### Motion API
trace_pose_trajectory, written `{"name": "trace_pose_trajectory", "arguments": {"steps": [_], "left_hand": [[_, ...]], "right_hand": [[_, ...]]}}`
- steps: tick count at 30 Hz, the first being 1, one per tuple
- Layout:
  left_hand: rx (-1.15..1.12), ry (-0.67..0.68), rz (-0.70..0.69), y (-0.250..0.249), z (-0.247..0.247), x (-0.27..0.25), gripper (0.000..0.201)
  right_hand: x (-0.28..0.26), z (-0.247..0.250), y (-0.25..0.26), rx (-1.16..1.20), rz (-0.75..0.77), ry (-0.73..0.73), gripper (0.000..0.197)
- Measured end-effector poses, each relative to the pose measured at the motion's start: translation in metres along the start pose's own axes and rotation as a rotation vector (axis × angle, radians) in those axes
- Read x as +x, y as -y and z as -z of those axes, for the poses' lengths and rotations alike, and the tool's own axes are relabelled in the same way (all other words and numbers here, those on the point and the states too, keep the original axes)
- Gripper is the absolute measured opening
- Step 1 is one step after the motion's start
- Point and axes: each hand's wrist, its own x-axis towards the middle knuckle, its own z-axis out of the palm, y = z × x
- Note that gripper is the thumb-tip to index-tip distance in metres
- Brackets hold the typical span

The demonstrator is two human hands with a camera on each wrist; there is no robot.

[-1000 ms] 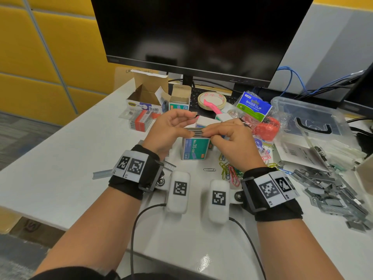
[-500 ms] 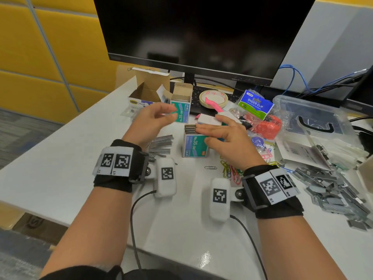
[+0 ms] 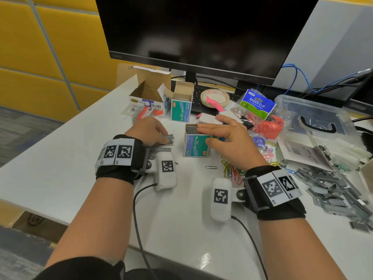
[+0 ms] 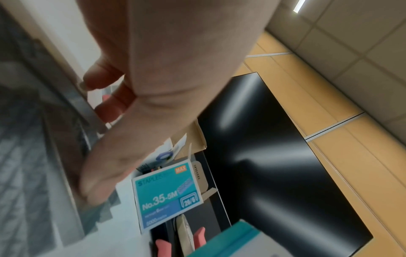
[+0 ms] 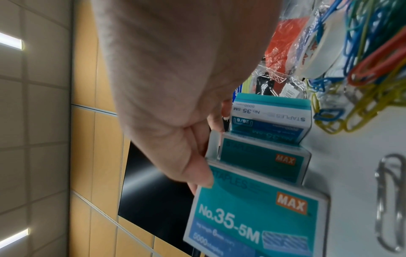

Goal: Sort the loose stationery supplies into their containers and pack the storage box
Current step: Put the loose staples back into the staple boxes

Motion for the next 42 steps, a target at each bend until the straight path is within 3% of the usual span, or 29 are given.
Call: {"name": "trace_pose_trajectory", "arguments": {"steps": [6, 9, 13, 17, 20, 28, 31, 34, 37, 42], "left_hand": [[-0.073, -0.069, 0.005, 0.0, -0.001, 0.002, 0.007], [-0.102, -0.149, -0.047, 0.003, -0.002, 0.002, 0.011], [-0.456, -0.38, -0.351, -0.004, -0.001, -0.008, 0.008], [-0.577, -0.249, -0.651, -0.02, -0.008, -0.02, 0.013], [-0.552, -0.198, -0.71, -0.027, -0.016, -0.023, 0.02], [-0.606, -0.053, -0.609, -0.02, -0.006, -0.027, 0.01], [-0.594, -0.315, -0.379, -0.002, 0.003, -0.017, 0.014], [-0.345, -0.487, -0.056, 0.02, 0.009, -0.003, 0.021], [-0.111, -0.372, 0.118, 0.028, 0.006, 0.002, 0.023], [-0.037, -0.204, 0.217, 0.024, 0.007, 0.004, 0.043]], "right_hand": [[0.0, 0.0, 0.0, -0.011, 0.001, 0.017, 0.037], [0.0, 0.0, -0.001, -0.028, 0.003, 0.018, 0.034], [0.0, -0.001, 0.0, -0.007, 0.003, 0.0, 0.027], [0.001, -0.002, -0.001, -0.019, 0.019, -0.006, 0.026], [0.002, -0.004, 0.0, 0.006, 0.029, -0.032, 0.032], [0.003, -0.004, 0.003, 0.052, 0.079, -0.071, 0.03], [0.003, -0.004, 0.002, 0.063, 0.059, -0.06, 0.022], [0.003, -0.003, 0.001, 0.062, 0.059, -0.065, 0.021], [0.002, -0.002, 0.002, 0.079, 0.024, -0.038, 0.025], [0.001, -0.002, 0.003, 0.089, 0.023, -0.038, 0.027]]}}
